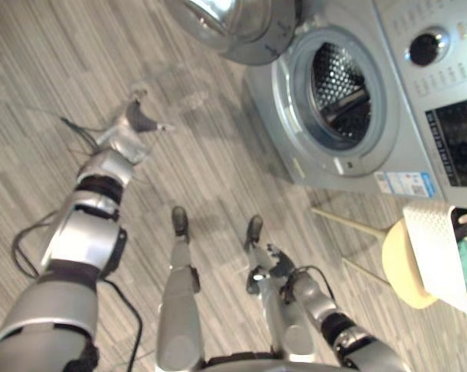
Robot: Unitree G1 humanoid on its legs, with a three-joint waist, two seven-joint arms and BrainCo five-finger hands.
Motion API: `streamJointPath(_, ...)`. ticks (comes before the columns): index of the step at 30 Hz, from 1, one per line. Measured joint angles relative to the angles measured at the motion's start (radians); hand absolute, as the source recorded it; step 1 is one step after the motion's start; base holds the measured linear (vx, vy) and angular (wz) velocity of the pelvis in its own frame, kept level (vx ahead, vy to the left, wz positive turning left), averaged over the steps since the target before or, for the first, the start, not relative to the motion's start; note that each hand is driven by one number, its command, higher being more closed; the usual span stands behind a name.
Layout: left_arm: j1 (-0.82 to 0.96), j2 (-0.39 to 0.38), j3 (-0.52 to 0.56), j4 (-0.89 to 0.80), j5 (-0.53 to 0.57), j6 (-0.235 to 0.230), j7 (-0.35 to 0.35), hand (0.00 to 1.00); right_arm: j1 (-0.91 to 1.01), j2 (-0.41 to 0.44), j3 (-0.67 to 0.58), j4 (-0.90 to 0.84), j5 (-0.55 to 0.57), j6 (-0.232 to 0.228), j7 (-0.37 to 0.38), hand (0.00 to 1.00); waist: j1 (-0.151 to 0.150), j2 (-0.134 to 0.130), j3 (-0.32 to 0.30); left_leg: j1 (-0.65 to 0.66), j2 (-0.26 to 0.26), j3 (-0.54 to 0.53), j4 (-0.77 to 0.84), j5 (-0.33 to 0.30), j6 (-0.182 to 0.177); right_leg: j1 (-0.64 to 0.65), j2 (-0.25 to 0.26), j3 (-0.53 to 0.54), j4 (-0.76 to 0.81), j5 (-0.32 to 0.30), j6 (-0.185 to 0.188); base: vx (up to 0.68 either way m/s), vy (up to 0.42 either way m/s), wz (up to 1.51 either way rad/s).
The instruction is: Pick up the laundry basket with both hands and put the clothes into the washing machine.
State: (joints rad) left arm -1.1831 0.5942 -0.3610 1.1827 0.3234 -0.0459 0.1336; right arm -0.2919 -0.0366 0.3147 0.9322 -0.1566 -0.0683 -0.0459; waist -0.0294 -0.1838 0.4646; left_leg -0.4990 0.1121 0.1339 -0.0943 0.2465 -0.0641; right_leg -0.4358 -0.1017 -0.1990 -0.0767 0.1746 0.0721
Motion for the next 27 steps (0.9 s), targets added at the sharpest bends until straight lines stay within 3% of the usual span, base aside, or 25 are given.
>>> streamJointPath(7,-0.026,-0.053,0.002,-0.074,-0.018,0.0,0.026,0.0,0.066,0.011,0.02,-0.133,0.011,-0.02,-0.019,0.0,-0.009,0.0,0.002,-0.019,0.014,-0.007,0.0,0.0,0.0,-0.006,0.01,-0.013,-0.012,0.007,-0.009,0.04,0.012,0.03)
streamJointPath(14,-0.015,-0.13,0.053,-0.093,-0.018,0.003,0.046,0.0,0.104,0.011,0.026,-0.171,0.03,-0.021,-0.032,0.0,0.004,0.003,0.004,0.008,0.03,0.006,0.0,0.004,-0.007,0.011,0.019,0.002,-0.013,0.013,-0.017,-0.01,0.024,-0.08)
streamJointPath(20,0.328,-0.182,0.154,-0.257,-0.047,-0.003,0.064,0.0,0.129,0.009,-0.114,-0.131,0.028,0.004,-0.083,0.0,0.028,0.023,0.009,0.169,0.03,0.049,0.0,-0.027,-0.037,0.145,0.02,0.036,-0.011,-0.003,-0.021,0.0,0.005,-0.14)
streamJointPath(21,0.38,-0.19,0.159,-0.282,-0.048,-0.003,0.065,0.0,0.133,0.008,-0.152,-0.131,0.029,0.008,-0.086,0.0,0.032,0.029,0.006,0.185,0.029,0.059,0.0,-0.032,-0.037,0.156,0.02,0.041,-0.01,-0.006,-0.02,0.02,-0.009,-0.19)
streamJointPath(23,0.624,-0.276,0.169,-0.385,-0.077,-0.003,0.061,0.0,0.168,-0.025,-0.319,-0.14,0.04,0.024,-0.104,0.0,0.046,0.084,-0.035,0.233,0.02,0.077,0.0,-0.049,-0.035,0.186,0.016,0.061,0.015,-0.029,-0.007,0.04,-0.009,-0.12)
streamJointPath(24,0.652,-0.286,0.169,-0.396,-0.079,-0.003,0.06,0.0,0.172,-0.028,-0.333,-0.145,0.041,0.027,-0.106,0.0,0.046,0.09,-0.04,0.24,0.019,0.077,0.0,-0.049,-0.034,0.19,0.014,0.062,0.018,-0.033,-0.004,0.06,-0.001,-0.07)
streamJointPath(27,0.943,-0.382,0.17,-0.504,-0.126,-0.004,0.038,0.0,0.25,-0.031,-0.476,-0.223,0.06,0.045,-0.119,0.0,0.047,0.145,-0.141,0.323,0.003,0.093,0.0,-0.074,-0.012,0.251,-0.005,0.071,0.052,-0.074,0.011,0.1,0.021,-0.05)
